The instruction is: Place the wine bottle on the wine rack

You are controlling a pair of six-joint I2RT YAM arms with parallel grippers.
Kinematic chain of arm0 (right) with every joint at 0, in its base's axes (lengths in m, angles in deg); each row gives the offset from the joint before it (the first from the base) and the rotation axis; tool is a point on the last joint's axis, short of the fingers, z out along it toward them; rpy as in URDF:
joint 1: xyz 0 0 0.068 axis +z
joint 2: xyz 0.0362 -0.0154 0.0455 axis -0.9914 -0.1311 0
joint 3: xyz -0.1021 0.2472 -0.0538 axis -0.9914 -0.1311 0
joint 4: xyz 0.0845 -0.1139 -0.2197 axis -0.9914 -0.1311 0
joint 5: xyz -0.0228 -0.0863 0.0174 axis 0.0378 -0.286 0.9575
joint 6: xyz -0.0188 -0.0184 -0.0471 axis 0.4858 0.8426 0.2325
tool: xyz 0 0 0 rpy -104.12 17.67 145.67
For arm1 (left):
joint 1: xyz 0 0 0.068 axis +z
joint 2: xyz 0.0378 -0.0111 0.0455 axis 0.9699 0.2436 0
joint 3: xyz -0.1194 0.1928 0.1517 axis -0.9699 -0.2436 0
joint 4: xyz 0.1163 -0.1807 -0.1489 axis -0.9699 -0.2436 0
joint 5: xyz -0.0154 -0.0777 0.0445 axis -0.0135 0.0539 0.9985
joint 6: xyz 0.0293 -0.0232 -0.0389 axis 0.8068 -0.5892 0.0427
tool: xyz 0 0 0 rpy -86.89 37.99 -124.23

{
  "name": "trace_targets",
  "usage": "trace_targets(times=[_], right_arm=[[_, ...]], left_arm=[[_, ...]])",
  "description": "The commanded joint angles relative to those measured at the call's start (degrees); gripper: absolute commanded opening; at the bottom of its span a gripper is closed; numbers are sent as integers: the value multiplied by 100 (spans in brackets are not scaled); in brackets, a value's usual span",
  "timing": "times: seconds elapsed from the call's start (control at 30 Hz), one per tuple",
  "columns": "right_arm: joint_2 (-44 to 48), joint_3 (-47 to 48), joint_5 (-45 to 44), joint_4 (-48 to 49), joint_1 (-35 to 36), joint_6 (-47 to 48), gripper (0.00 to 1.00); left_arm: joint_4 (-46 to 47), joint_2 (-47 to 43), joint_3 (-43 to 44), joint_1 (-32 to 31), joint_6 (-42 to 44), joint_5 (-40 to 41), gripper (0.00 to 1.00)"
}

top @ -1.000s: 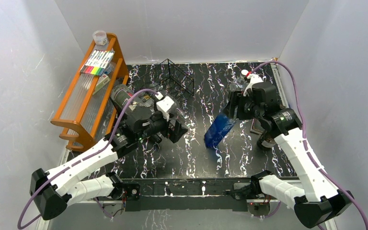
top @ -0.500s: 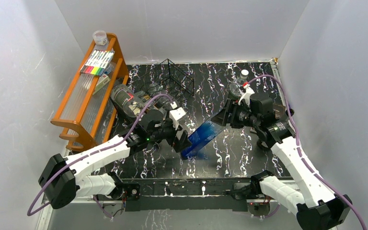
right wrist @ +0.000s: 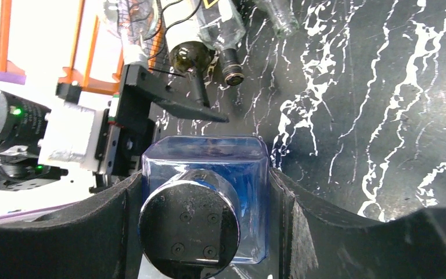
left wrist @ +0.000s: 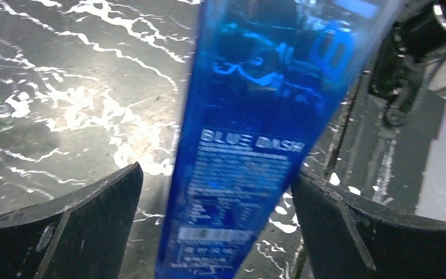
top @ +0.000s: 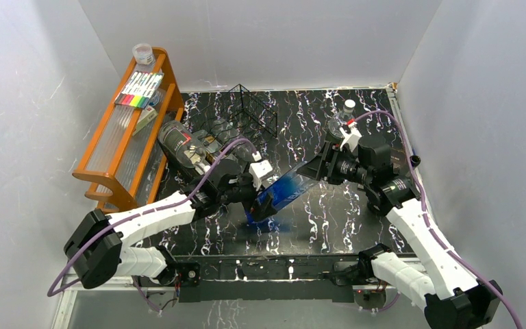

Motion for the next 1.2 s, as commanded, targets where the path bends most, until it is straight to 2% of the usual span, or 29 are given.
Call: trace_targets(times=[0.0, 0.07, 0.2, 0.27, 0.4, 0.47, 0.53, 0.57, 0.63, 0.7, 0.77, 0.83, 0.9, 1.03, 1.17], right_arm=[[275, 119, 898, 1353, 7, -615, 30], [282, 94, 1090, 1444, 9, -637, 30], [259, 76, 1275, 1515, 3, -650, 31], [255, 46, 1344, 1529, 9, -655, 31], [245, -82, 1532, 1648, 7, -738, 31], [245, -122, 1592, 1684, 1, -763, 31], [251, -153, 1662, 1736, 7, -790, 31], [249, -162, 1696, 1762, 9, -814, 31], [253, -165, 1732, 1772, 9, -822, 31], [252, -164, 1761, 1735, 5, -809, 31], [221, -157, 1837, 1698, 3, -781, 33], [187, -115, 1913, 1551, 9, -686, 36], [128, 18, 1871, 1175, 8, -452, 46], [62, 424, 1664, 87, 8, 318, 81], [126, 800, 1499, -579, 9, 945, 91]], left_arm=[[211, -16, 53, -14, 477, 746, 98], [221, -13, 50, -16, 693, 856, 98], [286, -48, -19, -24, 925, 443, 92], [466, -116, -109, -29, 958, 285, 87], [755, -206, -175, -63, 1161, 216, 71], [789, -216, -156, -73, 1294, 57, 71], [802, -187, -159, -80, 1430, -141, 81], [790, -156, -147, -80, 1471, -202, 83], [748, -91, -109, -91, 1514, -236, 81], [740, -45, -94, -91, 1559, -166, 72], [791, -53, -108, -90, 1653, -97, 54], [811, -90, -113, -94, 1813, -37, 42], [818, -159, -105, -95, 2047, 7, 32], [734, -477, 64, -130, 2645, 23, 23], [599, -728, 441, -185, 3380, 40, 21]])
